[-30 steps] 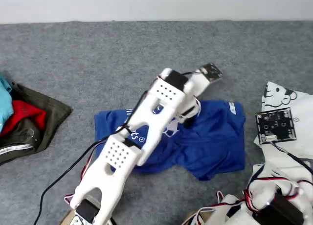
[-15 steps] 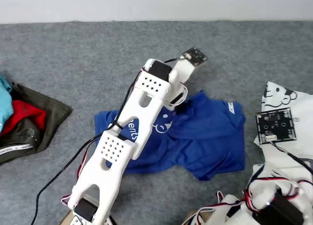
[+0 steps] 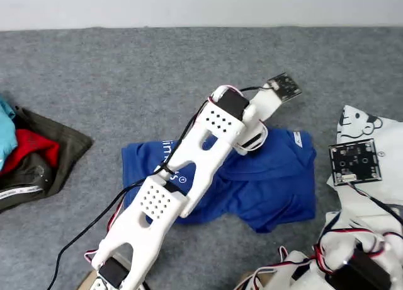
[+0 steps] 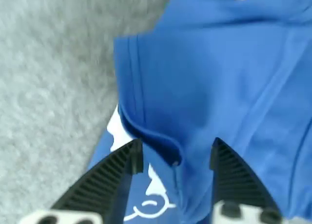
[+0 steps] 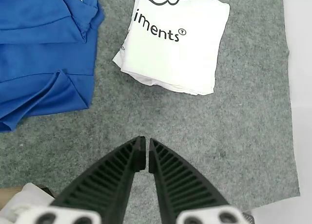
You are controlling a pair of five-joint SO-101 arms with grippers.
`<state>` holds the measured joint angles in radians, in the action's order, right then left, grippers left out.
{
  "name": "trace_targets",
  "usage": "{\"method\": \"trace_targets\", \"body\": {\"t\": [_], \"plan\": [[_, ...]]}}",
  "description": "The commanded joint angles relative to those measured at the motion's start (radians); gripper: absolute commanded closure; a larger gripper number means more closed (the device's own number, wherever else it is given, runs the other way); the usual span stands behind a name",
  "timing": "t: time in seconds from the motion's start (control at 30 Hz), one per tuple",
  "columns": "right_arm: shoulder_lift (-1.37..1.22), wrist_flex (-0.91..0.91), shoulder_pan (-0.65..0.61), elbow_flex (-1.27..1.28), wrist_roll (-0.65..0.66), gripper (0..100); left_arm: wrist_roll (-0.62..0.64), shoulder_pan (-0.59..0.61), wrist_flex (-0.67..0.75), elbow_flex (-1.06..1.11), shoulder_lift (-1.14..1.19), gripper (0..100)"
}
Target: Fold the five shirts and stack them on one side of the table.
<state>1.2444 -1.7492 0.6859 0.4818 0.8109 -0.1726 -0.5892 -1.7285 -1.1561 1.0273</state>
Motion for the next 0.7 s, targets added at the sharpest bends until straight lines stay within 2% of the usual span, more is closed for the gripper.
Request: {"method": "trace_targets", "body": {"t": [0.0, 0.23, 0.5, 0.67], "plan": [[0.001, -0.033, 0.007, -0.005, -0.006, 97.2, 0.003, 0.041, -0.028, 0.033, -0.071, 77], [-0.007, -0.025, 0.007, -0.003, -0.008, 97.2, 0.000, 0.112, -0.023, 0.036, -0.069, 77], [-0.010, -0.008, -0.004, 0.109, -0.008, 97.2, 0.008, 0.180, -0.026, 0.035, -0.078, 77], [-0.101, 0.002, -0.085, 0.141, -0.015, 89.9, 0.052, 0.180, -0.028, 0.031, -0.086, 77]]}}
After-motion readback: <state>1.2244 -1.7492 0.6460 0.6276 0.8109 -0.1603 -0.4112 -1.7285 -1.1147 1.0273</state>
